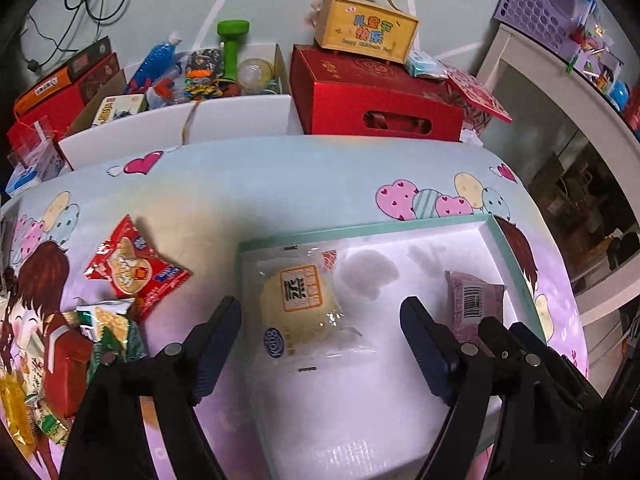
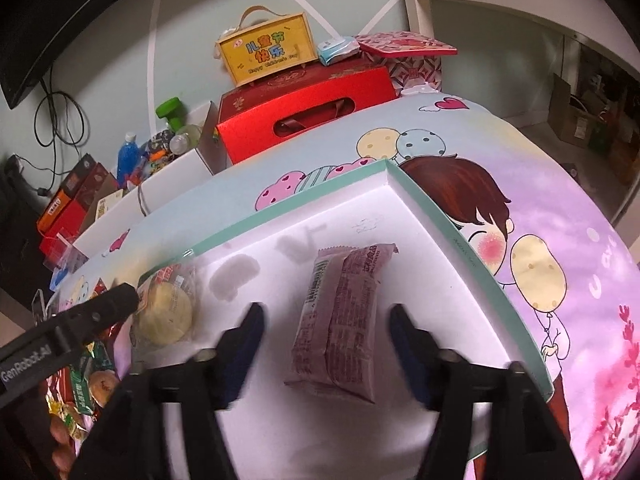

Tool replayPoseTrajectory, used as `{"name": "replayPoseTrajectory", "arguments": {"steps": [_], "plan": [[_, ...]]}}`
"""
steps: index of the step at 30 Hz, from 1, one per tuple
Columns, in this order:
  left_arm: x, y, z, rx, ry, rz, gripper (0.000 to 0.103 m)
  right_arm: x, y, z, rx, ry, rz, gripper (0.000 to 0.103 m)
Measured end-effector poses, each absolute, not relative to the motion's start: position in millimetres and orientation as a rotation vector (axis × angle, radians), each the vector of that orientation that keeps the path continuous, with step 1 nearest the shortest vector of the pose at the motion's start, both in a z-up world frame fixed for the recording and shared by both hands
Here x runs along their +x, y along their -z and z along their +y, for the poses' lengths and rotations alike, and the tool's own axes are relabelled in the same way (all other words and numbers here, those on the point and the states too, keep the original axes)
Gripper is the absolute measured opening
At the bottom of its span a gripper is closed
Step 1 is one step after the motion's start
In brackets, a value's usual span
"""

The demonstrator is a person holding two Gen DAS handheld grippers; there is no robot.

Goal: Organize snacks
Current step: 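Place the pastry in the tray with the left tool while the right tool places the pink bar, then move both tools back over the snack pile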

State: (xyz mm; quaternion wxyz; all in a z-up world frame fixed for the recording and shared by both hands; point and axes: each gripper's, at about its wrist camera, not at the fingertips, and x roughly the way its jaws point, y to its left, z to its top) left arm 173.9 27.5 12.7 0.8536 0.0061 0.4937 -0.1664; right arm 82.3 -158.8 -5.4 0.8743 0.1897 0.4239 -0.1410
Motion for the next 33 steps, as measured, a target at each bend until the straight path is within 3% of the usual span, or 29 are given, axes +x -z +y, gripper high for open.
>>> {"name": "replayPoseTrajectory", "arguments": {"steps": [1,3,19,33], "plan": [[174,-13,29,0.015,0.341,1.033,0.096,82,5,-159,0.393,0.304,0.887,0.091],[173,-11,33,0.017,0.32,1.02,0.098,80,3,-161,0.386,0.323,0.876,0.103],[171,-5,51,0.042,0.26,0.987,0.1,75,-6,-164,0.369,0.369,0.842,0.103],[153,-50,84,0.029,0.264,0.924,0.1,69,-39,-143,0.434,0.247,0.761,0.103]]}}
